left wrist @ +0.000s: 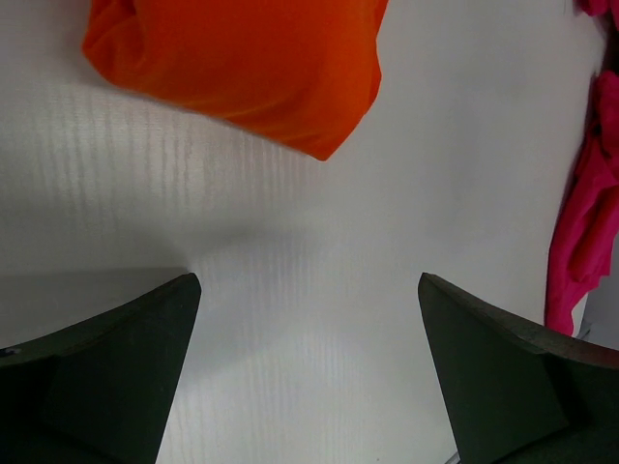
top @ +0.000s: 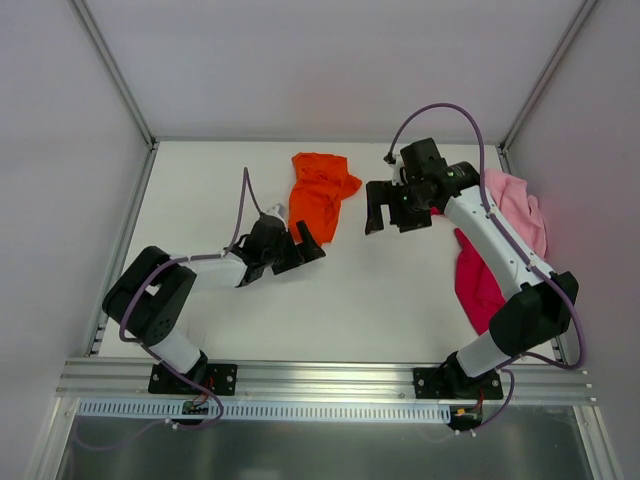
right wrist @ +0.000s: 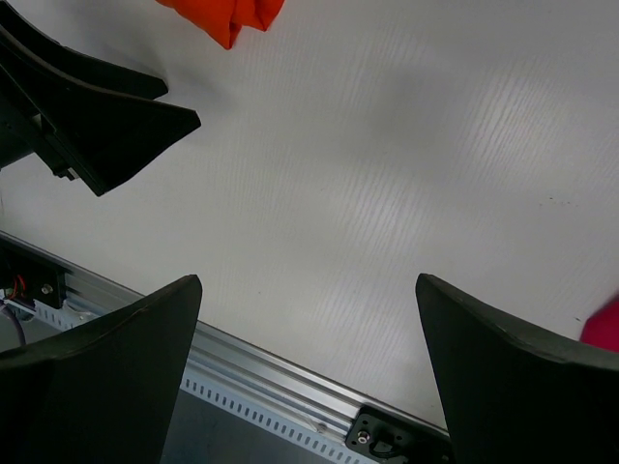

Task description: Fold and stack the t-shirts

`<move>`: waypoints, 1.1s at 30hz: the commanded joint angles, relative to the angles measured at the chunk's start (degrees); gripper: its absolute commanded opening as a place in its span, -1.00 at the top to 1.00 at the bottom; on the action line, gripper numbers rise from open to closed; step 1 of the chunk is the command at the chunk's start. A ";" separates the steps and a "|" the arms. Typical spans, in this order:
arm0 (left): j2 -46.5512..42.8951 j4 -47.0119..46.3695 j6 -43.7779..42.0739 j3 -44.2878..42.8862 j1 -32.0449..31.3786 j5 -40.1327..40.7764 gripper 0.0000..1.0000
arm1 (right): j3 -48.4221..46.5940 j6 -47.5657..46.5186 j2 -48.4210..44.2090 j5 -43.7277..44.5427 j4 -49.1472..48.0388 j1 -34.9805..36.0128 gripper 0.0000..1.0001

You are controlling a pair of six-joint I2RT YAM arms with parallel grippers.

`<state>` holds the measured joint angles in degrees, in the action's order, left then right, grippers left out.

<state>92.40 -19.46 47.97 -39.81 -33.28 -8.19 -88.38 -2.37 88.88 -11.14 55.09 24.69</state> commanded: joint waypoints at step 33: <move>11.13 4.43 -1.91 -18.19 5.41 3.09 -0.22 | -3.37 -1.94 -2.93 2.96 1.25 1.06 -0.99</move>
<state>102.98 -16.40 47.11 -55.64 -28.38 -4.10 -89.03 -3.68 88.01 -9.10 55.99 25.50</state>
